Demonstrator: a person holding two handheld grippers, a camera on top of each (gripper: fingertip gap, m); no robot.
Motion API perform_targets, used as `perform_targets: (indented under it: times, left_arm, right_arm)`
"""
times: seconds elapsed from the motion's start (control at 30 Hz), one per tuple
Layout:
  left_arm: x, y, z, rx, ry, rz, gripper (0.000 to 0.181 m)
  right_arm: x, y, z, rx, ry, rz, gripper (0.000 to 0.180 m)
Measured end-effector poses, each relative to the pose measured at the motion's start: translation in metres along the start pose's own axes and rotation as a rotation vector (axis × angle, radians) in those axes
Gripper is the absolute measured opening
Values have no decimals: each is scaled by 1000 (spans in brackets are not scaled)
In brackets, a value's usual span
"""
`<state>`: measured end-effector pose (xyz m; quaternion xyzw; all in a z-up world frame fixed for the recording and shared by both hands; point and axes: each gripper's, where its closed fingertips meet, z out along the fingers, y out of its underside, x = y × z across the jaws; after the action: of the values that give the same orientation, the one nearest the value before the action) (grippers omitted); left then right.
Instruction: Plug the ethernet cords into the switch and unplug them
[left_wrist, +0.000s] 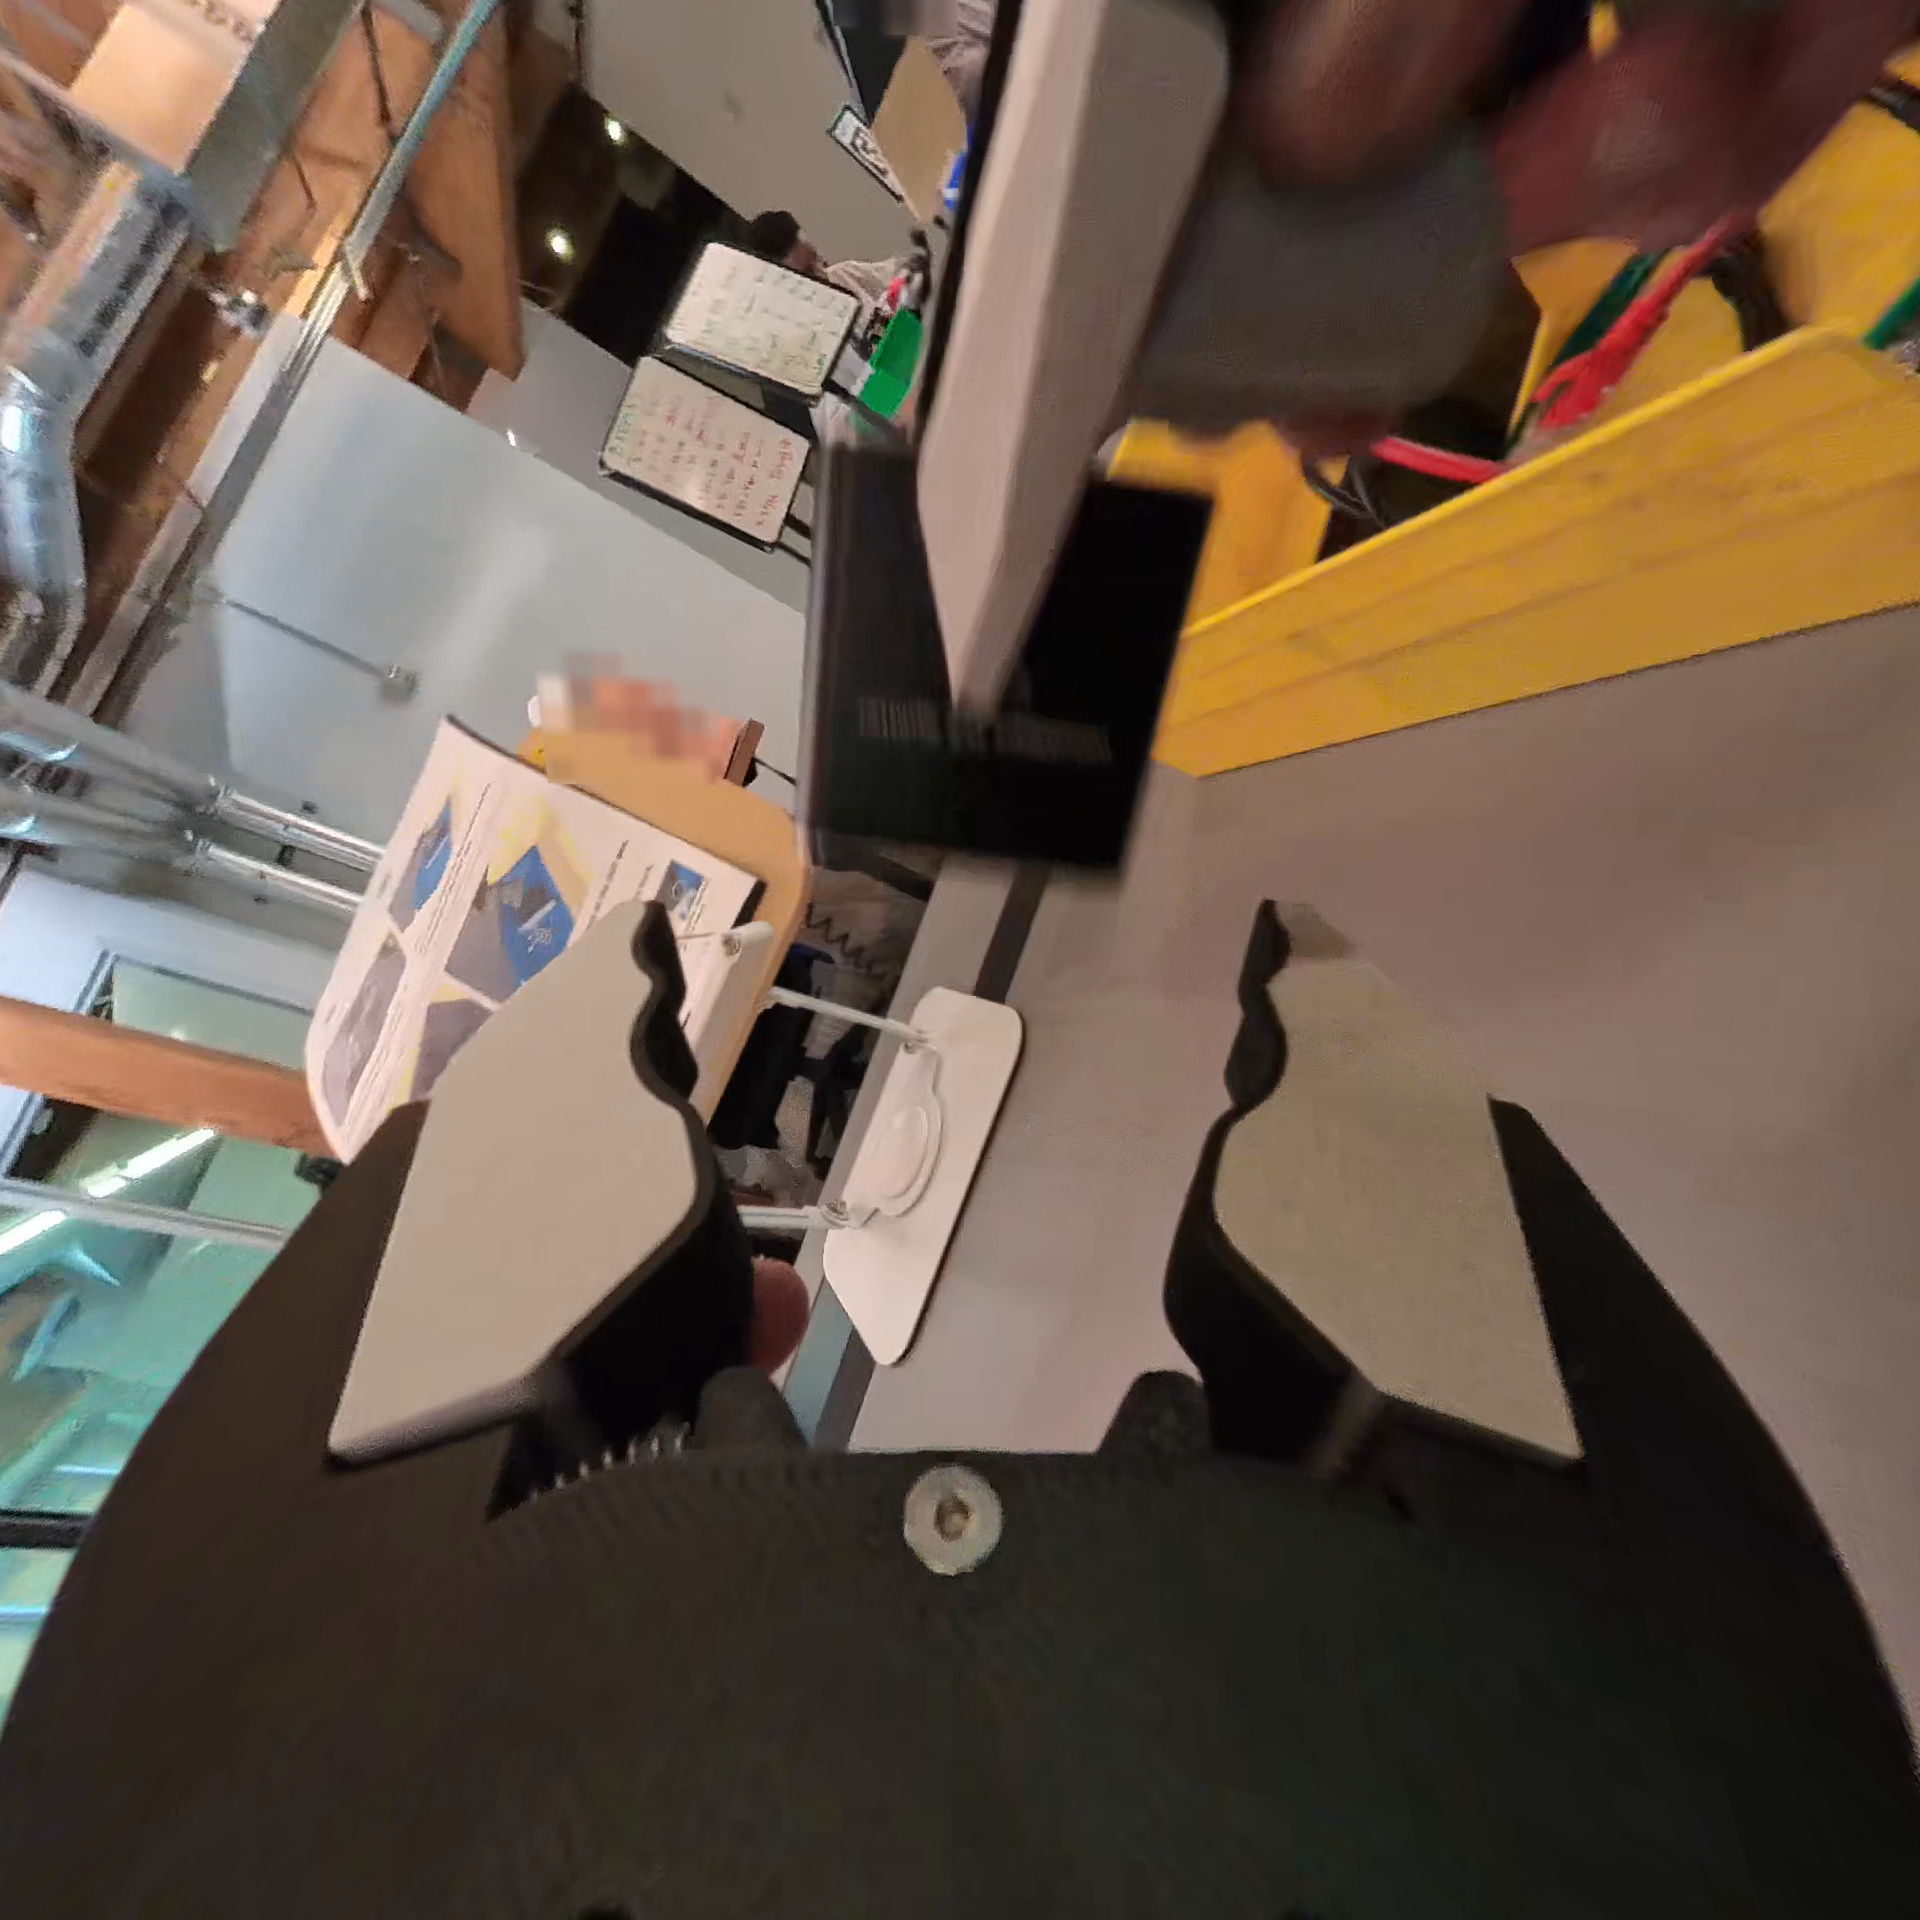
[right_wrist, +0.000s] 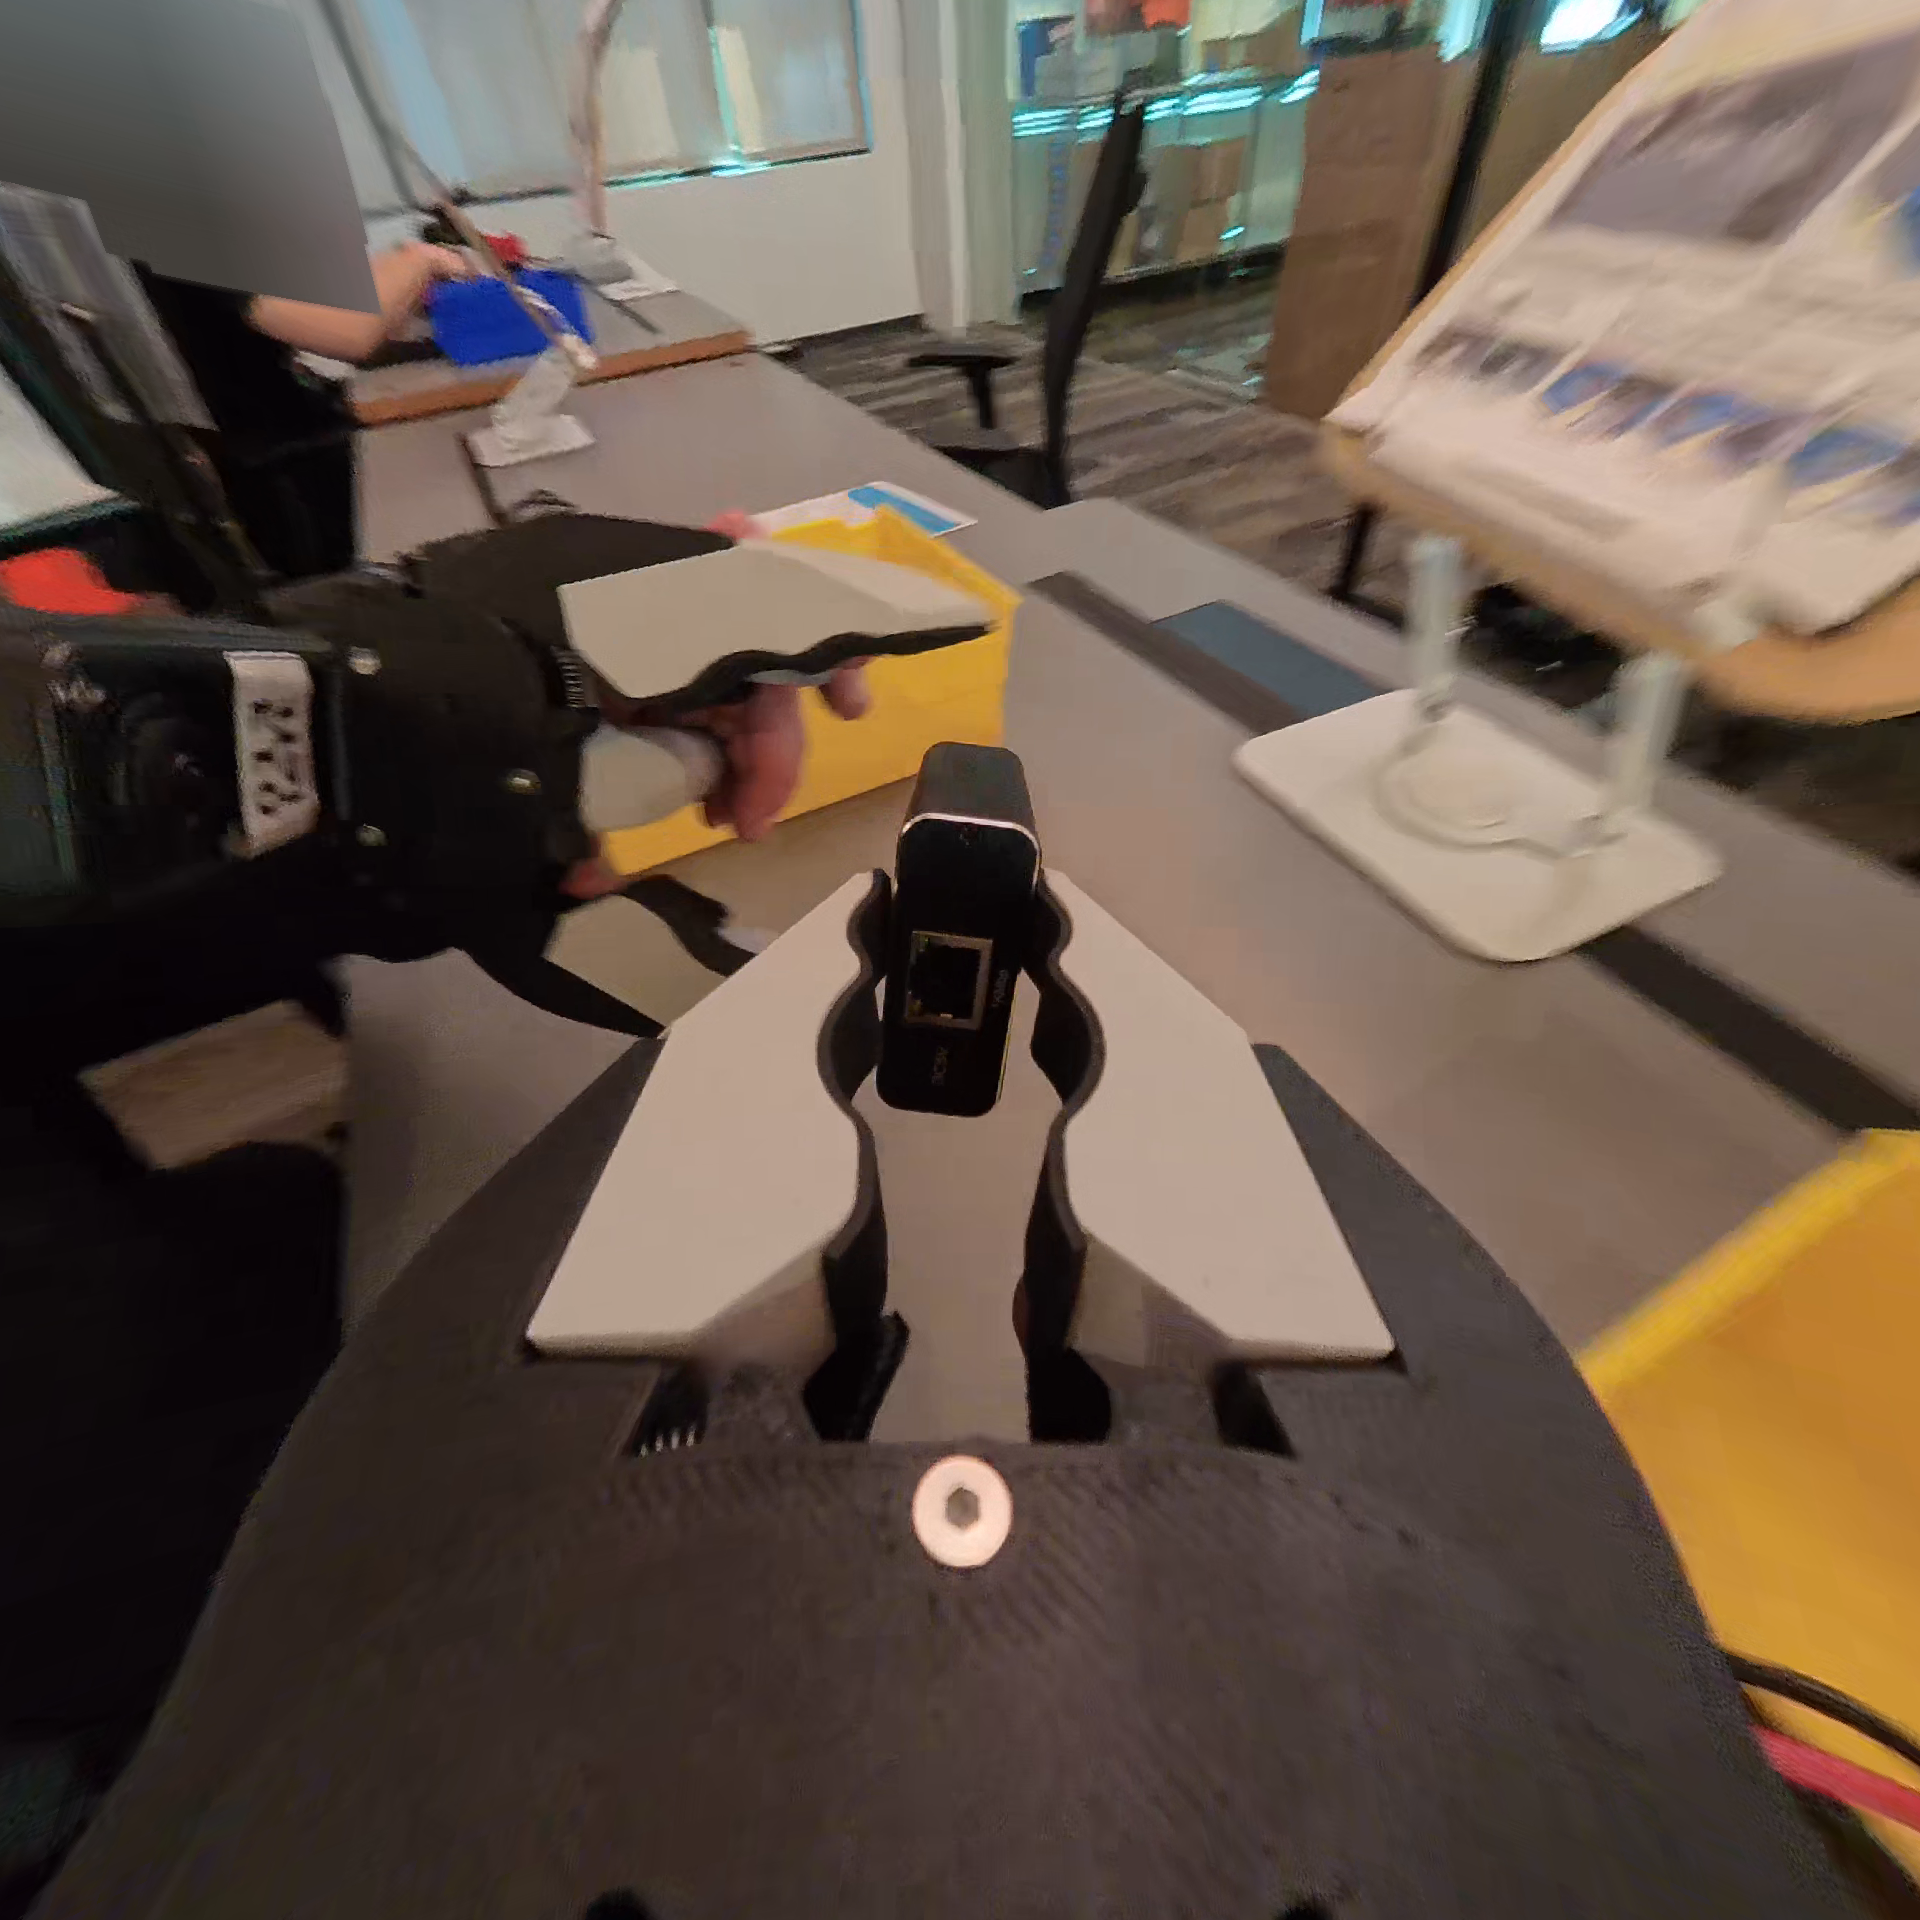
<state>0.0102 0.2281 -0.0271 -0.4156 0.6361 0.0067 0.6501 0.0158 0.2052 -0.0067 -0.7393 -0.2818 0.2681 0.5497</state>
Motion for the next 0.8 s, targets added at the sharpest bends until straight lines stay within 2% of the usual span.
perform_targets:
  times: [0.07, 0.1, 0.17, 0.2, 0.27, 0.43, 0.63, 0.8]
  left_arm:
    - [-11, 8, -3, -11, -10, -37, 86]
    - [-14, 13, -4, -15, -5, -42, 68]
    - [-13, 24, -4, -56, 35, -42, 42]
    - [-10, 28, -4, -72, 66, -43, 36]
    - [-2, 32, -2, -83, 118, -41, 33]
    - [-1, 37, -1, -98, 126, -72, 34]
    - [-6, 43, 1, -106, 130, -112, 35]
    - [-3, 48, 3, -120, 148, -116, 35]
  right_arm:
    - [34, -21, -27, -14, 124, -103, 22]
    - [53, -27, -40, -55, 185, -162, 22]
    - [91, -28, -63, -202, 265, -254, 22]
    - [114, -27, -73, -260, 323, -280, 23]
    - [162, -11, -88, -414, 403, -280, 23]
    - [233, 63, -91, -699, 375, -114, 23]
    - [254, 145, -72, -934, 282, -4, 23]
    - [251, 176, -62, -952, 177, 173, 22]
